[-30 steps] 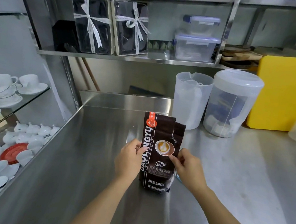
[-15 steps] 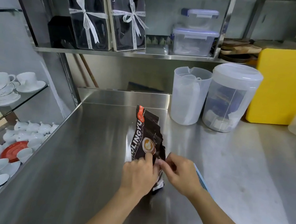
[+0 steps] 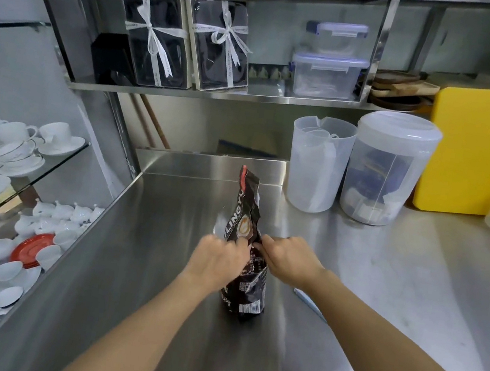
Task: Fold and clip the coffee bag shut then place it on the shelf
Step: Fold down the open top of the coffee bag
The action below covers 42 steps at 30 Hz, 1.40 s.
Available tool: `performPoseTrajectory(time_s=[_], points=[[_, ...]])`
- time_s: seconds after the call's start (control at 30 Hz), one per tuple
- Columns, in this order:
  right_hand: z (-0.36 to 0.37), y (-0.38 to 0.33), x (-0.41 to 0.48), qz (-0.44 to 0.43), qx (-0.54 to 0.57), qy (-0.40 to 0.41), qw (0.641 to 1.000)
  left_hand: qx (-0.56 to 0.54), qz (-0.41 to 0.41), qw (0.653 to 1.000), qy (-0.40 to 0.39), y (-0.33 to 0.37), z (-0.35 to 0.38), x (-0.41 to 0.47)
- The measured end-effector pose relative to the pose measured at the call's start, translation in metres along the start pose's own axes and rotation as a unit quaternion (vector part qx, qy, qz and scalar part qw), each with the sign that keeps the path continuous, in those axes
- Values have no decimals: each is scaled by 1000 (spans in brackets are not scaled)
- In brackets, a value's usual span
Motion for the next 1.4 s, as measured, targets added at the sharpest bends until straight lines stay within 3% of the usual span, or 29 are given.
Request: performPoseTrajectory(time_s=[0.13, 0.2, 0.33, 0.5, 0.6, 0.67, 0.73, 0.8, 0.87, 0.9, 0.93, 1.0, 1.13, 1.2, 1.23, 1.3, 1.37, 1.4], points=[[-15, -11, 8, -10, -53, 151, 987, -37, -31, 996, 77, -19, -6, 6], [-6, -10, 3, -21, -84, 142, 986, -49, -43, 995, 73, -13, -1, -3], [27, -2, -13, 17, -135, 57, 989, -31, -29, 999, -31, 8, 21, -25], [34, 1, -12, 90, 29, 45, 994, -95, -114, 988, -33, 17, 17, -23], [31, 17, -2, 115, 165, -43, 979, -123, -108, 986, -22, 12, 5, -19], [23, 29, 0, 119, 220, -89, 964, -190, -76, 978, 33, 12, -4, -14], [18, 45, -2, 150, 251, -109, 950, -279, -112, 950, 87, 4, -10, -10], [15, 58, -6, 184, 273, -121, 936, -341, -263, 895, 114, -17, -5, -11], [13, 67, -7, 194, 284, -124, 931, -409, -409, 813, 65, -43, 16, -16], [12, 69, -6, 195, 282, -124, 931, -465, -438, 769, 15, -51, 29, -20], [10, 71, -5, 197, 278, -124, 932, -522, -434, 733, -38, -54, 40, -22], [10, 71, -1, 193, 272, -128, 934, -591, -388, 700, -100, -50, 47, -23], [11, 69, 4, 198, 257, -99, 941, -653, -345, 662, -125, -29, 48, -24], [10, 71, 3, 236, 232, -21, 943, -648, -332, 675, -117, -24, 50, -24], [10, 73, 1, 265, 249, 23, 931, -634, -322, 693, -120, -22, 50, -24], [10, 74, -6, 301, 379, 57, 873, -614, -314, 714, -123, -18, 48, -25], [13, 74, -15, 300, 520, 32, 799, -619, -321, 711, -92, -17, 44, -25], [14, 74, -18, 295, 550, 8, 781, -622, -331, 706, -70, -17, 42, -25]])
Point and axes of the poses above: each hand's wrist, its own x-axis towards the middle knuckle, its own z-axis out of the palm, y = z × x, the point moved 3 cm from there along x, towards the middle knuckle, and after that the axes turned 5 degrees about z, right-handed, at the moved point
